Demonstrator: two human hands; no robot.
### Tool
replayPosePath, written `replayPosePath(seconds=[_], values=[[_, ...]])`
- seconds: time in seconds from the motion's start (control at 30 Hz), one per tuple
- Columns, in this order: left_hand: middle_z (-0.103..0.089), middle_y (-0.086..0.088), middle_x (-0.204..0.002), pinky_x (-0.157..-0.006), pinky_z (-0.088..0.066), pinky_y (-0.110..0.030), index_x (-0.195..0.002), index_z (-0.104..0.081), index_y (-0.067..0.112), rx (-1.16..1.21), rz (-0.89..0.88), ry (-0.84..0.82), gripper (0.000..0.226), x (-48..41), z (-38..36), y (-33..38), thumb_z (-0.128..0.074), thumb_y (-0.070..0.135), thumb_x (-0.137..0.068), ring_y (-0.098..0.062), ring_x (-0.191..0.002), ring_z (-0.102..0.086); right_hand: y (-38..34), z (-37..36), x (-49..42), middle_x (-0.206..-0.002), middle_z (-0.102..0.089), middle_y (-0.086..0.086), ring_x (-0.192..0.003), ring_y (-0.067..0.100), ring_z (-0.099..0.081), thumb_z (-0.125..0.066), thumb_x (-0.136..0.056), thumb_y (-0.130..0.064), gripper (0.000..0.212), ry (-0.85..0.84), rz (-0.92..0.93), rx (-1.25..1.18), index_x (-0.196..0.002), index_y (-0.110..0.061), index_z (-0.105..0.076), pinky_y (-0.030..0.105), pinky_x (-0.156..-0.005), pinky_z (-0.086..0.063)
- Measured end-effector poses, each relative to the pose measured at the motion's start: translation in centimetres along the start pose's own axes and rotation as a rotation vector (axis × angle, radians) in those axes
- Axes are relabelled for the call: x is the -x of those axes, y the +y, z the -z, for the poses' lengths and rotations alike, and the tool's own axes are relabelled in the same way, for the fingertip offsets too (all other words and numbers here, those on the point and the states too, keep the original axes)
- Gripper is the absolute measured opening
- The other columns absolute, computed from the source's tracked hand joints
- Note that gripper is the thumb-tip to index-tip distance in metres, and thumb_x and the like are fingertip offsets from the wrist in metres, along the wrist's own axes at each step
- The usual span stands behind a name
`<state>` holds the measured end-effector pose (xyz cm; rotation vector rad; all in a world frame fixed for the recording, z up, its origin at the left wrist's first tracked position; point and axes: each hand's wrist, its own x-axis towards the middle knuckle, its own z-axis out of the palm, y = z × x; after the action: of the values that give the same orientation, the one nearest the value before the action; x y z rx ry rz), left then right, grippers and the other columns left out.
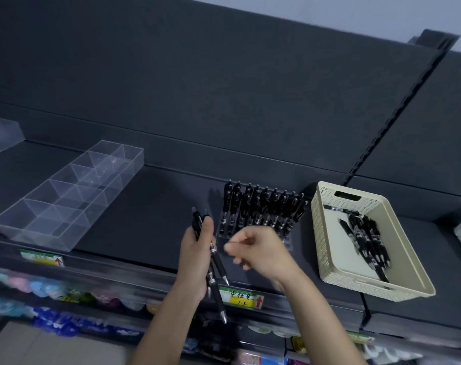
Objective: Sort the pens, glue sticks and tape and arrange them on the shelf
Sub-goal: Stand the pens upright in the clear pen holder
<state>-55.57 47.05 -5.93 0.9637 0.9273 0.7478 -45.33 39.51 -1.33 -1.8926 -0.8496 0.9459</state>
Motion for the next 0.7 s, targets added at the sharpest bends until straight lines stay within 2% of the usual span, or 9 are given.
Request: replayPosePath(seconds=[0.03,0.1,0.13,0.3,0.37,0.43,0.53,0.6,0.7], values=[[-0.061,-0.02,-0.108,-0.093,-0.047,-0.048,-0.118,-0.054,0.009,-0.009,-0.026,-0.013,0.071,0.2,-0.3,0.1,-0.056,0.068,-0.078,-0.038,-0.106,-0.058,-0.1,-0.4,0.3,-0.064,-0.063,-0.003,-0.058,0.004,-0.058,-0.072,-0.082,-0.014,0.007,-0.047,0.015,0.016,-0.079,-0.01,-0.067,0.019,-0.053,-0.047],[-0.056,-0.003,-0.079,-0.076,-0.047,-0.04,-0.101,-0.056,0.013,-0.018,-0.073,-0.043,0.059,0.5,-0.9,0.3,-0.054,0.066,-0.073,-0.023,-0.079,-0.058,-0.3,-0.9,0.5,-0.061,-0.061,-0.003,-0.055,0.003,-0.055,-0.073,-0.081,-0.013,0.008,-0.058,0.051,0.047,-0.079,-0.008,-0.068,0.018,-0.052,-0.046],[-0.053,0.003,-0.076,-0.072,-0.046,-0.037,-0.098,-0.055,0.015,-0.039,-0.085,-0.048,0.056,0.6,-1.1,0.3,-0.053,0.065,-0.073,-0.018,-0.075,-0.055,-0.3,-0.9,0.5,-0.059,-0.061,-0.004,-0.053,0.002,-0.054,-0.073,-0.081,-0.013,0.008,-0.05,0.06,0.052,-0.078,-0.008,-0.068,0.018,-0.051,-0.045],[-0.061,0.006,-0.099,-0.077,-0.049,-0.026,-0.107,-0.054,0.019,-0.193,-0.136,-0.037,0.039,0.9,-1.7,-0.2,-0.051,0.053,-0.088,-0.009,-0.093,-0.06,0.3,-0.6,0.9,-0.059,-0.061,-0.005,-0.043,-0.001,-0.048,-0.07,-0.076,-0.005,0.003,0.001,0.045,0.112,-0.077,-0.008,-0.068,0.017,-0.048,-0.041],[-0.058,0.009,-0.096,-0.07,-0.044,-0.021,-0.103,-0.05,0.021,-0.285,-0.164,-0.03,0.031,1.2,-1.9,-0.2,-0.05,0.049,-0.09,-0.003,-0.089,-0.056,0.5,-0.6,1.1,-0.06,-0.06,-0.003,-0.046,0.005,-0.049,-0.067,-0.073,-0.004,0.006,0.015,0.02,0.153,-0.076,-0.008,-0.066,0.022,-0.049,-0.043],[-0.055,0.008,-0.086,-0.065,-0.041,-0.023,-0.096,-0.048,0.021,-0.327,-0.185,-0.045,0.036,1.0,-1.9,-0.5,-0.049,0.055,-0.087,-0.005,-0.077,-0.054,0.8,-0.3,1.2,-0.06,-0.059,0.0,-0.05,0.01,-0.05,-0.065,-0.072,-0.005,0.005,0.023,0.005,0.207,-0.075,-0.007,-0.064,0.029,-0.05,-0.046],[-0.045,0.004,-0.066,-0.052,-0.036,-0.027,-0.086,-0.046,0.016,-0.161,-0.094,-0.022,0.036,0.5,-1.5,-0.3,-0.05,0.051,-0.089,-0.009,-0.054,-0.041,1.3,0.8,1.0,-0.066,-0.061,0.0,-0.054,0.014,-0.055,-0.063,-0.075,-0.004,0.003,0.119,-0.023,0.203,-0.075,-0.007,-0.062,0.036,-0.055,-0.055],[-0.041,0.003,-0.061,-0.043,-0.032,-0.023,-0.088,-0.045,0.013,0.037,0.039,0.031,0.03,-0.3,-1.0,0.0,-0.051,0.041,-0.094,-0.008,-0.047,-0.036,1.5,1.9,0.5,-0.07,-0.063,-0.002,-0.06,0.016,-0.059,-0.063,-0.077,-0.006,0.009,0.284,-0.011,0.161,-0.074,-0.012,-0.058,0.039,-0.061,-0.059],[-0.041,0.002,-0.061,-0.037,-0.034,-0.018,-0.09,-0.046,0.012,0.229,0.193,0.106,0.028,-1.4,-0.4,0.4,-0.052,0.038,-0.096,-0.007,-0.045,-0.036,1.4,3.4,-0.8,-0.072,-0.06,-0.002,-0.063,0.014,-0.055,-0.063,-0.083,-0.01,0.012,0.538,0.091,0.264,-0.078,-0.011,-0.051,0.026,-0.054,-0.044]])
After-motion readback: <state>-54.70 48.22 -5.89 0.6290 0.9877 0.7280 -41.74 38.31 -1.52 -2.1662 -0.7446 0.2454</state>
